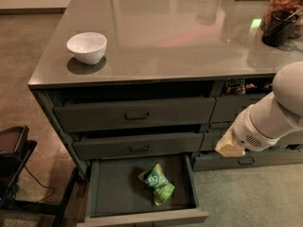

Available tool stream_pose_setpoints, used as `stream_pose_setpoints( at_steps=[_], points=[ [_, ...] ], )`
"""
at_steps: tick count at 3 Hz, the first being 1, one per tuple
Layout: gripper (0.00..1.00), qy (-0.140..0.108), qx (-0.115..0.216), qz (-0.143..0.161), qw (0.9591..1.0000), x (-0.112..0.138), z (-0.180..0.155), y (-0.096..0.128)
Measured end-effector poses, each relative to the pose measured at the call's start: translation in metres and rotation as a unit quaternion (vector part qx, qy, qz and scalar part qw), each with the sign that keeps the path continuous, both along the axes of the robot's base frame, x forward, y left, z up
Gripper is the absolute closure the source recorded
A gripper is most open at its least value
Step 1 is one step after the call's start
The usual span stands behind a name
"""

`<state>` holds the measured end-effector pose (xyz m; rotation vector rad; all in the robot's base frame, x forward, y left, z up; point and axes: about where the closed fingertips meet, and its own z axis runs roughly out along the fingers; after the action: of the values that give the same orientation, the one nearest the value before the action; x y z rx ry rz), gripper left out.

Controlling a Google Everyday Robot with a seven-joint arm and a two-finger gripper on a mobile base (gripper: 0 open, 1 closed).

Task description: Pick green rice chip bag from bottom drawer and place on counter

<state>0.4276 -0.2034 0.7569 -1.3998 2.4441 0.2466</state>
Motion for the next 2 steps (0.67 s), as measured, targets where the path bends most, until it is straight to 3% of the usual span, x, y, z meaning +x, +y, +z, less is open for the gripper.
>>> stream_pose_setpoints(
  at_steps=[1, 2],
  points=[
    [1.0, 0.008, 0.007, -0.025, 0.9996, -0.005, -0.02, -0.003],
    [1.0, 0.039, 0.024, -0.065, 0.9969, -0.019, -0.092, 0.003]
  ],
)
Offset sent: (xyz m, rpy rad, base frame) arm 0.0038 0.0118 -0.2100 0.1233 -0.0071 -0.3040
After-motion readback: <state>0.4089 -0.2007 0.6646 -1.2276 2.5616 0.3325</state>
